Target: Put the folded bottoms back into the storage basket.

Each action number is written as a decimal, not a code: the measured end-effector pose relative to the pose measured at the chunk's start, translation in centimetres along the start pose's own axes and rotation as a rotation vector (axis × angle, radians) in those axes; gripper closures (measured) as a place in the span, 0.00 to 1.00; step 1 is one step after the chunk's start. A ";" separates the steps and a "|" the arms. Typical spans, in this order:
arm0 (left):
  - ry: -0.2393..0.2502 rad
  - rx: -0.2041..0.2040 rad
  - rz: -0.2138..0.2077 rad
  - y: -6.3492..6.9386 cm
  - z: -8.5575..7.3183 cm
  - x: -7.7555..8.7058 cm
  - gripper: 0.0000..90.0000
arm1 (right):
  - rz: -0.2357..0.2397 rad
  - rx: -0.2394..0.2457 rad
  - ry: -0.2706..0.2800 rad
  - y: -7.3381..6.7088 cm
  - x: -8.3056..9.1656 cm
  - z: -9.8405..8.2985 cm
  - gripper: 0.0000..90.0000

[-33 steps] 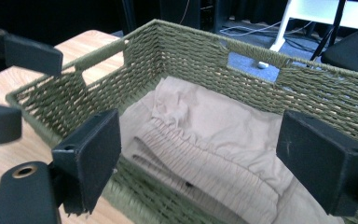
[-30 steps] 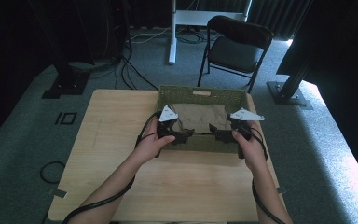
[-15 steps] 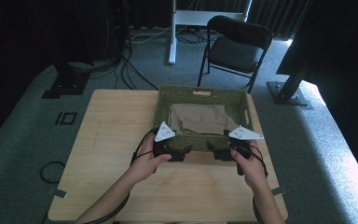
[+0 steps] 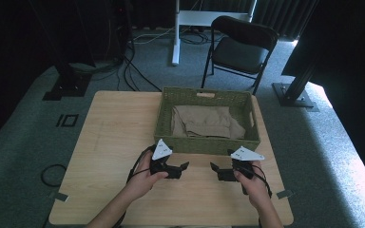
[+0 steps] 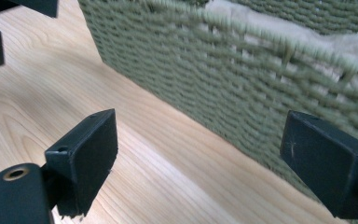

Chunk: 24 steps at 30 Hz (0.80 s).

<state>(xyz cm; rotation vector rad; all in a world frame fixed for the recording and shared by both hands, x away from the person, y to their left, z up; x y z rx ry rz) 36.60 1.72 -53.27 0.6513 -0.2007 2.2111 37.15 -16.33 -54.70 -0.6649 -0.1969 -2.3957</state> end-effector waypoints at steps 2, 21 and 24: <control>-0.016 0.005 0.009 -0.3 -0.9 -0.1 0.18 | 0.005 -0.003 -0.010 0.0 -0.2 -0.7 0.12; -0.108 0.068 0.139 -3.9 -8.0 0.6 0.18 | -0.087 -0.074 -0.116 2.5 -0.3 -6.9 0.12; -0.120 0.084 0.142 -4.2 -8.7 0.7 0.18 | -0.117 -0.089 -0.126 3.1 0.2 -7.5 0.12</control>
Point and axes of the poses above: each handheld gripper's, and its own axes: x roughly backward along the jaws, z roughly out of its top, y roughly to its right, the point moved 10 cm from there along -x, roughly forward along the jaws
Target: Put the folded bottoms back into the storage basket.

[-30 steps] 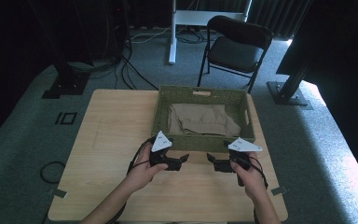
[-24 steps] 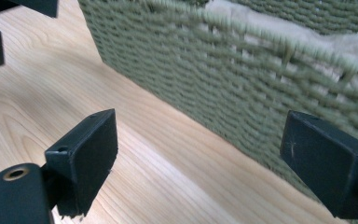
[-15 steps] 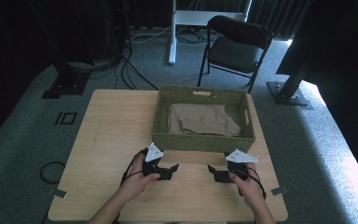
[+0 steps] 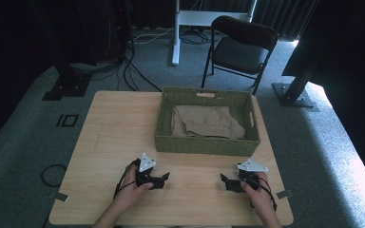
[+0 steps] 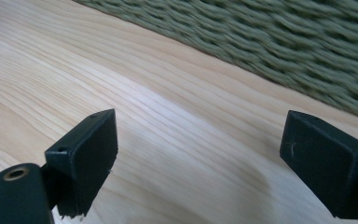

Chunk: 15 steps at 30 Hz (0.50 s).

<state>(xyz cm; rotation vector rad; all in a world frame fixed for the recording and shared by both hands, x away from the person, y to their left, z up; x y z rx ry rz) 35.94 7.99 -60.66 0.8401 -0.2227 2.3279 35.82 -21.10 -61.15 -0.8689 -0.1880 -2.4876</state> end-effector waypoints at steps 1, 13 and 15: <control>-0.005 0.005 0.001 -0.1 -0.2 0.0 0.18 | -0.010 -0.002 -0.003 0.2 0.2 -0.2 0.12; -0.033 0.024 0.086 -2.1 -1.5 0.8 0.18 | -0.115 -0.057 -0.050 2.8 1.4 -2.5 0.13; -0.038 0.037 0.120 -2.6 -1.6 1.1 0.18 | -0.146 -0.071 -0.052 3.4 1.6 -2.6 0.14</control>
Point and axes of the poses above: each handheld gripper's, and its own axes: x roughly backward along the jaws, z roughly out of its top, y roughly to its right, the point moved 10 cm from there along -x, roughly forward along the jaws
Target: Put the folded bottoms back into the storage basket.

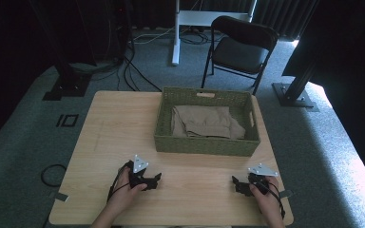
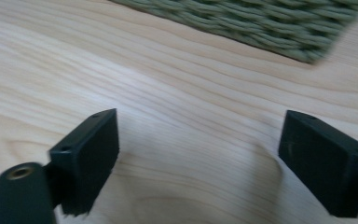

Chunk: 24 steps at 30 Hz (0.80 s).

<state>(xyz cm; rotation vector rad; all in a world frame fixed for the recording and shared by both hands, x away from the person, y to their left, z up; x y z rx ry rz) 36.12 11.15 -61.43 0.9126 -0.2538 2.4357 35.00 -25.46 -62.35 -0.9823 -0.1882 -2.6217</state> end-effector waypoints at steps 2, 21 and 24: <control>0.003 0.009 0.035 -0.7 -0.1 0.2 0.18 | -0.019 -0.003 -0.015 0.4 0.0 -0.2 0.14; -0.069 0.180 0.225 -5.4 -2.3 1.2 0.12 | -0.036 -0.053 -0.036 1.0 -0.1 -0.5 0.13; -0.066 0.209 0.253 -5.7 -2.3 1.2 0.12 | -0.036 -0.053 -0.036 1.0 -0.1 -0.4 0.13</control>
Point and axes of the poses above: each handheld gripper's, and its own axes: x roughly backward along the jaws, z roughly out of its top, y roughly to its right, the point moved 10 cm from there along -x, roughly forward along the jaws
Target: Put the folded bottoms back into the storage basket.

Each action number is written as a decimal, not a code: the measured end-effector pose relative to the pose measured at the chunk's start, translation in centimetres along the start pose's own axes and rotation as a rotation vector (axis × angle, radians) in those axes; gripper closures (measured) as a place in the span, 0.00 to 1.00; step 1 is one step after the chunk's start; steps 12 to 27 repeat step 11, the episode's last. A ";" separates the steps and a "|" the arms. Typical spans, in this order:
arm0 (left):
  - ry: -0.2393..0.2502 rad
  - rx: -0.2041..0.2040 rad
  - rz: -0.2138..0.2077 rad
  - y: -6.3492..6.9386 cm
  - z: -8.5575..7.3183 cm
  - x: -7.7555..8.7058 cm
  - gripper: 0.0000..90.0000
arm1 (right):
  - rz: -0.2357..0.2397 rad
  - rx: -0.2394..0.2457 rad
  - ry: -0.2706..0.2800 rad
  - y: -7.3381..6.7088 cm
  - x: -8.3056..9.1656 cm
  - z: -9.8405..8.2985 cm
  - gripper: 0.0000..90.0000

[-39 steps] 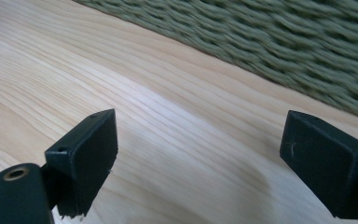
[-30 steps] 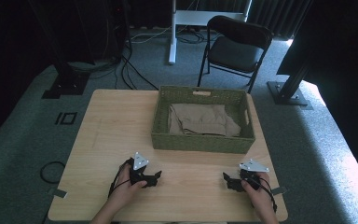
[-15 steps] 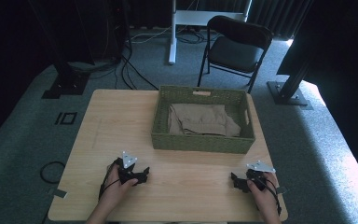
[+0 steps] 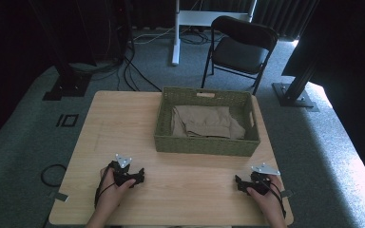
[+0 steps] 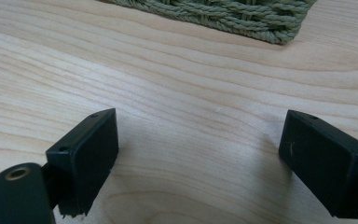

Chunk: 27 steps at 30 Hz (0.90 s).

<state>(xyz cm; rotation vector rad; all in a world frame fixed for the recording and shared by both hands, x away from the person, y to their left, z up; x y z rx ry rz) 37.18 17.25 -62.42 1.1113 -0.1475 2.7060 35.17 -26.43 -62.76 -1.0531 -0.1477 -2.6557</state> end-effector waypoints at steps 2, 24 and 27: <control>-0.003 0.008 0.009 0.0 0.0 0.0 0.12 | 0.000 0.000 0.000 0.0 0.0 0.0 0.13; -0.027 0.014 0.015 0.2 0.0 -0.4 0.01 | -0.004 -0.006 -0.001 -0.1 -0.1 0.1 0.13; -0.027 0.014 0.015 0.2 0.0 -0.4 0.01 | -0.004 -0.006 -0.001 -0.1 -0.1 0.1 0.13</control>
Point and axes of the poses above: each handheld gripper's, and its own axes: x roughly backward along the jaws, z roughly out of its top, y roughly to its right, the point moved 10 cm from there along -x, roughly forward along the jaws
